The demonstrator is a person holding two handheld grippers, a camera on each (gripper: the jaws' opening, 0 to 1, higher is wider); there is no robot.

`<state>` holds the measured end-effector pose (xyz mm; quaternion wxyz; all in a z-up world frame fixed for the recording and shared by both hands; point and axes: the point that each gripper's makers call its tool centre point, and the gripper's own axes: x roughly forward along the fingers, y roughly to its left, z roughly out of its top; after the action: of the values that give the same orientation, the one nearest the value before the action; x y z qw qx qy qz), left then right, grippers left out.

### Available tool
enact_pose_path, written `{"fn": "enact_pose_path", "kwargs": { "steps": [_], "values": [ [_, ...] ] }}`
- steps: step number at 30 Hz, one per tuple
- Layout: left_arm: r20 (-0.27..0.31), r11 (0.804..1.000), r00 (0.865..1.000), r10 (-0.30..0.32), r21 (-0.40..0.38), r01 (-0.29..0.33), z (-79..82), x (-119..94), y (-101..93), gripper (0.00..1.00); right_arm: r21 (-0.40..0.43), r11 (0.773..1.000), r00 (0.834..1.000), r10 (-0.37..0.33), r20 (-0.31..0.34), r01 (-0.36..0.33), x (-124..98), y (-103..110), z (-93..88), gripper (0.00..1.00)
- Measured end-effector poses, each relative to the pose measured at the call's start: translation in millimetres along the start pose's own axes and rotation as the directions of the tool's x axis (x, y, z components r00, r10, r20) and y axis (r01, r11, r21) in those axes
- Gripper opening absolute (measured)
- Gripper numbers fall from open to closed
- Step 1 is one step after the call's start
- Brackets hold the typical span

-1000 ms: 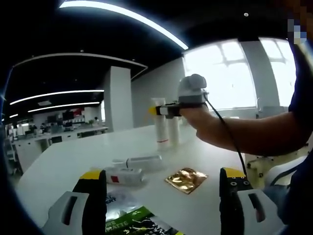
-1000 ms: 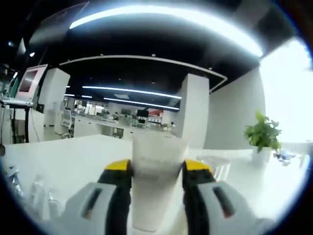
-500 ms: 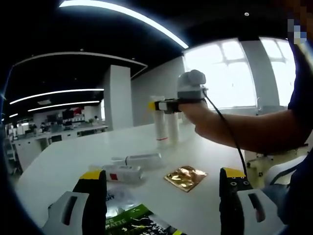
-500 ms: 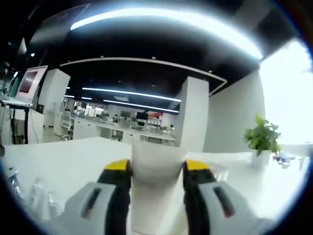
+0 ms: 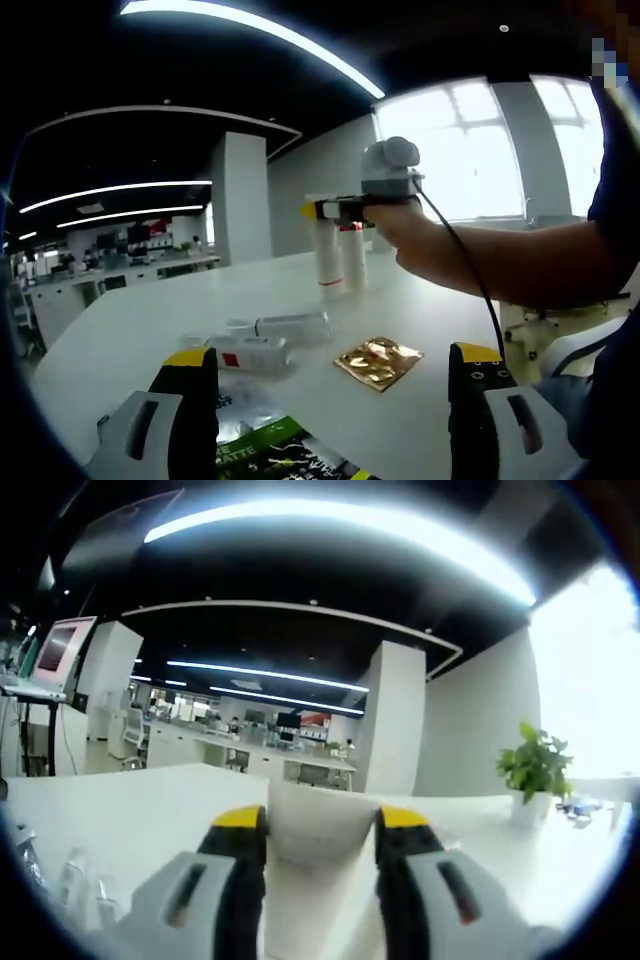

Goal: Arrange the skincare products in the storage area until every visible bottle or jar stands upright without overlapping.

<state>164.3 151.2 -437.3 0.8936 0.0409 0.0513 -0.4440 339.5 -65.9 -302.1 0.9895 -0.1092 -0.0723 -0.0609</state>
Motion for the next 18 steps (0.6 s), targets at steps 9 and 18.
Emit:
{"fn": "enact_pose_path", "kwargs": {
  "steps": [9, 18],
  "values": [
    [0.001, 1.0, 1.0, 0.0, 0.0, 0.0, 0.4, 0.1, -1.2, 0.97, -0.017, 1.0, 1.0, 0.0, 0.013, 0.0, 0.0, -0.8, 5.6, 0.44],
    [0.004, 1.0, 1.0, 0.0, -0.001, 0.0, 1.3, 0.5, -1.9, 0.97, -0.021, 1.0, 1.0, -0.003, 0.018, 0.004, 3.8, -5.7, 6.7, 0.46]
  ]
}}
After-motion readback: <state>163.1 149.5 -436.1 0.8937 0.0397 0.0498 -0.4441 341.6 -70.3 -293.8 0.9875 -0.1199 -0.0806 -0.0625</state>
